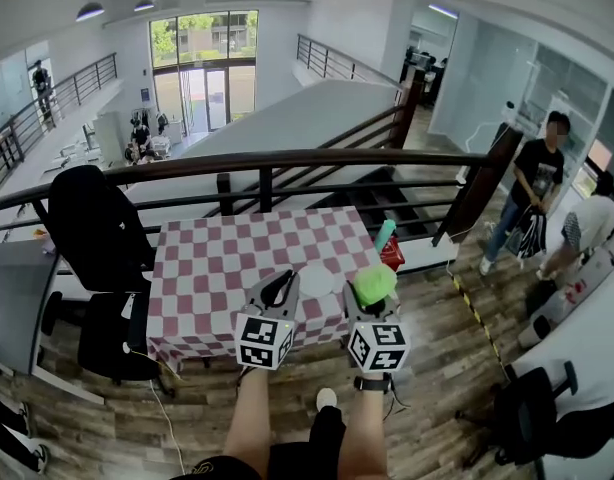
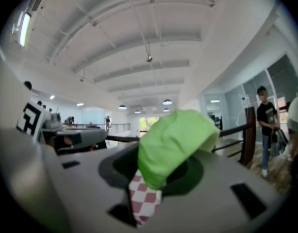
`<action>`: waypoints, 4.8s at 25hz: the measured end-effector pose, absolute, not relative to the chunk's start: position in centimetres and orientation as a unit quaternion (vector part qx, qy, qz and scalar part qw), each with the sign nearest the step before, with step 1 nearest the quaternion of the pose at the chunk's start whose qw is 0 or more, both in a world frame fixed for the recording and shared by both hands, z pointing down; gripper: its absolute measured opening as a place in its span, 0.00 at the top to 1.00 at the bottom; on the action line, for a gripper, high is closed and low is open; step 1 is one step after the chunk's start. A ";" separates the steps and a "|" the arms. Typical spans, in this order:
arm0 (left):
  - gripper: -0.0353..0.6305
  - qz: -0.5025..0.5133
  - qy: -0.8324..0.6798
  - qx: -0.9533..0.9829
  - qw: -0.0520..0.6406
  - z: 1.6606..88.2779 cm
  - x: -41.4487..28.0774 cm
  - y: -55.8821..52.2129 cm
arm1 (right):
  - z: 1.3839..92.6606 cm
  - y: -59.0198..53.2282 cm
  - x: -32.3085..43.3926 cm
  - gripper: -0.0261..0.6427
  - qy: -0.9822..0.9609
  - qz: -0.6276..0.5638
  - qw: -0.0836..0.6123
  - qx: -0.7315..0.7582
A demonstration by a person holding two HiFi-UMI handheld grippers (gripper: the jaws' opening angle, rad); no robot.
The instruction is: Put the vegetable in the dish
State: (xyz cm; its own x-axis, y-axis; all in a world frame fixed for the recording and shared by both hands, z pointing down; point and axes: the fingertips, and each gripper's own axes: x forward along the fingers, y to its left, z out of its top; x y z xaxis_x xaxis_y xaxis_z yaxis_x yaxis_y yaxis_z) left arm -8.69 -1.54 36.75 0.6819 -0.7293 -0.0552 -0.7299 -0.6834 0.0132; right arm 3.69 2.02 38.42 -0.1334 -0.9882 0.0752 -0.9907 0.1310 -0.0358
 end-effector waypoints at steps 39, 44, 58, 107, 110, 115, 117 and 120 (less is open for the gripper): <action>0.80 -0.105 0.317 -0.940 -0.066 51.6 3.9 -22.2 | 54.6 -22.7 11.3 0.77 -0.888 0.283 -0.011 0.362; 0.67 -0.146 0.283 -0.942 -0.110 56.3 3.5 -22.6 | 59.6 -21.2 8.7 0.77 -0.887 0.349 0.035 0.301; 0.18 -0.278 0.000 -0.957 -0.088 65.7 5.2 -16.6 | 62.9 -15.8 4.4 0.77 -0.882 0.460 -0.091 0.053; 0.20 -0.467 0.176 -0.852 -0.156 80.5 7.9 -19.5 | 66.4 -21.4 15.3 0.57 -0.818 0.392 -0.071 0.415; 0.20 -0.417 0.224 -0.861 -0.185 76.3 7.9 -22.4 | 63.3 -23.4 15.6 0.57 -0.827 0.356 -0.083 0.428; 0.20 -0.265 0.338 -0.880 -0.202 65.0 5.8 -29.0 | 56.3 -27.3 15.7 0.57 -0.854 0.255 -0.066 0.448; 0.21 -0.201 0.371 -0.883 -0.205 60.6 4.6 -30.6 | 53.5 -28.5 15.5 0.57 -0.856 0.206 -0.038 0.472; 0.22 -0.129 0.397 -0.890 -0.183 55.0 3.5 -31.8 | 50.5 -30.4 15.7 0.59 -0.836 0.156 0.014 0.526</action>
